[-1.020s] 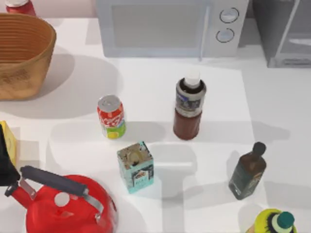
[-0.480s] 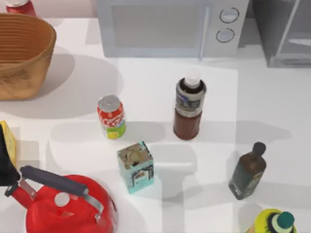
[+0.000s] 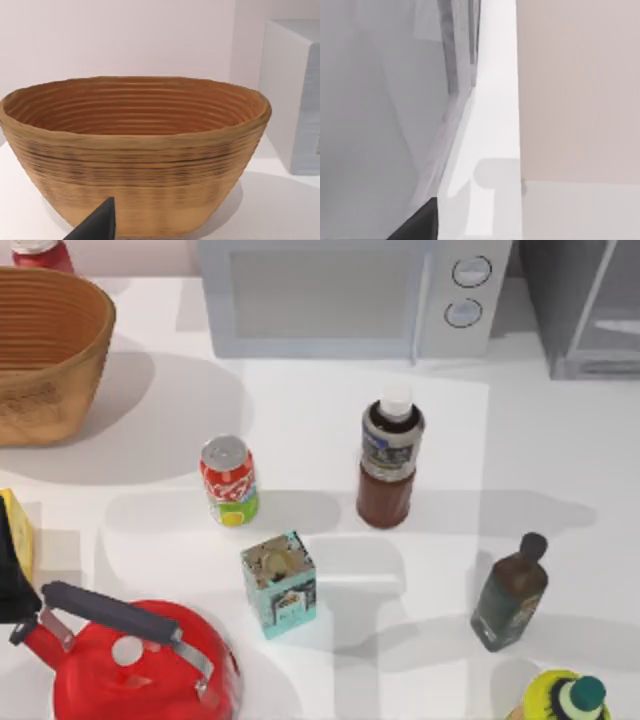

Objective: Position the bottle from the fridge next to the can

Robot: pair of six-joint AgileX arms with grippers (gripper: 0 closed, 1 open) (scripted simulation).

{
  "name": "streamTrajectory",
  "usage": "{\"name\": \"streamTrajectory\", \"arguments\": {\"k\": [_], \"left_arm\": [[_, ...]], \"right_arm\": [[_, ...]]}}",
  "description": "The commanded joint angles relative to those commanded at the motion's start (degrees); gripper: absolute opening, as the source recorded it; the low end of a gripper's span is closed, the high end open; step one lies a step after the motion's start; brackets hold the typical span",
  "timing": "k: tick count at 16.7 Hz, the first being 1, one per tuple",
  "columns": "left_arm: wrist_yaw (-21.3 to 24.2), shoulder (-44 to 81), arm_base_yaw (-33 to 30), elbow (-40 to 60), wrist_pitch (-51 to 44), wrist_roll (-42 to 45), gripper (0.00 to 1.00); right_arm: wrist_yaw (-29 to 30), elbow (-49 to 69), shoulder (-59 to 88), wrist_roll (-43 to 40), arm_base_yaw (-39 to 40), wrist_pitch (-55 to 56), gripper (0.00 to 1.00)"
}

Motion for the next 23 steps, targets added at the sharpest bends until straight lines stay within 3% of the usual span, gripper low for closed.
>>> {"name": "streamTrajectory", "arguments": {"k": [3,6,17,20,23], "left_arm": [[0.0,0.0,0.0,0.0,0.0,0.0,1.0],[0.0,0.0,0.0,0.0,0.0,0.0,1.0],[0.0,0.0,0.0,0.0,0.0,0.0,1.0],[0.0,0.0,0.0,0.0,0.0,0.0,1.0],[0.0,0.0,0.0,0.0,0.0,0.0,1.0]], "right_arm": [[0.55,-1.1,-0.72,0.49,-0.16,0.7,1.0],[5.38,-2.95,-1.77,4.76,5.26,3.07,1.0],[37.24,-16.43,-11.02,32.56,47.61,18.81,1.0],[41.27,-18.23,-12.62,36.23,51.75,21.02,1.0],[41.44,-18.32,-12.7,36.4,51.92,21.12,1.0]]}}
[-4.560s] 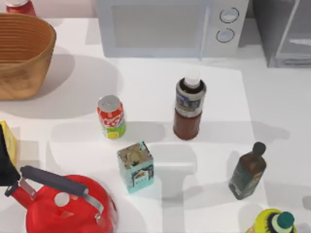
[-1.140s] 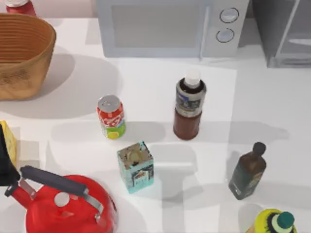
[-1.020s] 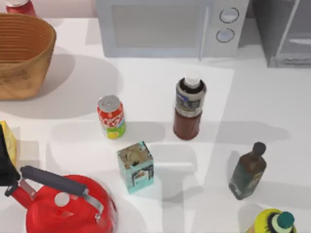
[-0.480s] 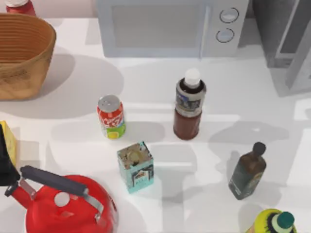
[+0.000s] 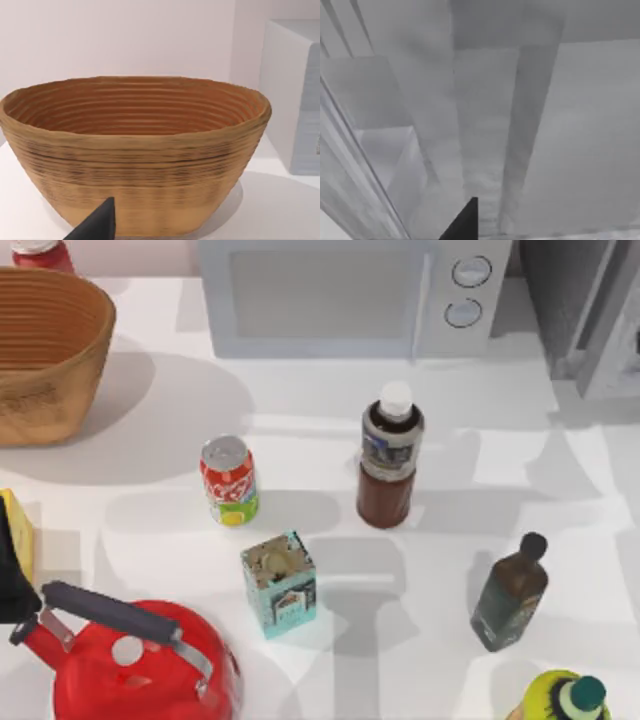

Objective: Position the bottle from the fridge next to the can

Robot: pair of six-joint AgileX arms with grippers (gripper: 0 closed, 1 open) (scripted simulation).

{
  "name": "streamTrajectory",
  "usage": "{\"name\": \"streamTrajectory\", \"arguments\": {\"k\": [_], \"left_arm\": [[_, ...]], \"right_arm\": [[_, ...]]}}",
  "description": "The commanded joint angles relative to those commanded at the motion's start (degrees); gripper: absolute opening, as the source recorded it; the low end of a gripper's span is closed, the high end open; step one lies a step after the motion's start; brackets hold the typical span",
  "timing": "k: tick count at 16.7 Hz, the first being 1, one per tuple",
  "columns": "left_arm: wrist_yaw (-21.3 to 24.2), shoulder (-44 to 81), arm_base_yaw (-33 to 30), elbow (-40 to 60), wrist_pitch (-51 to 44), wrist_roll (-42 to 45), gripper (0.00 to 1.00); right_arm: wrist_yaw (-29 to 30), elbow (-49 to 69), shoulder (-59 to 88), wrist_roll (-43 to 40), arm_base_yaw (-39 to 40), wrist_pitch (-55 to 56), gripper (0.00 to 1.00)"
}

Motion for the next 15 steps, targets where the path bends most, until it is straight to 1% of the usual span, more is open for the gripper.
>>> {"name": "streamTrajectory", "arguments": {"k": [4,11,13,15], "left_arm": [[0.0,0.0,0.0,0.0,0.0,0.0,1.0],[0.0,0.0,0.0,0.0,0.0,0.0,1.0],[0.0,0.0,0.0,0.0,0.0,0.0,1.0],[0.0,0.0,0.0,0.0,0.0,0.0,1.0]], "right_arm": [[0.5,2.1,2.56,-0.21,-1.07,-0.76,1.0],[0.67,21.29,17.37,-0.14,-0.87,-4.39,1.0],[0.74,24.65,20.07,-0.11,-0.83,-5.1,1.0],[0.74,25.57,20.92,-0.12,-0.81,-5.32,1.0]]}}
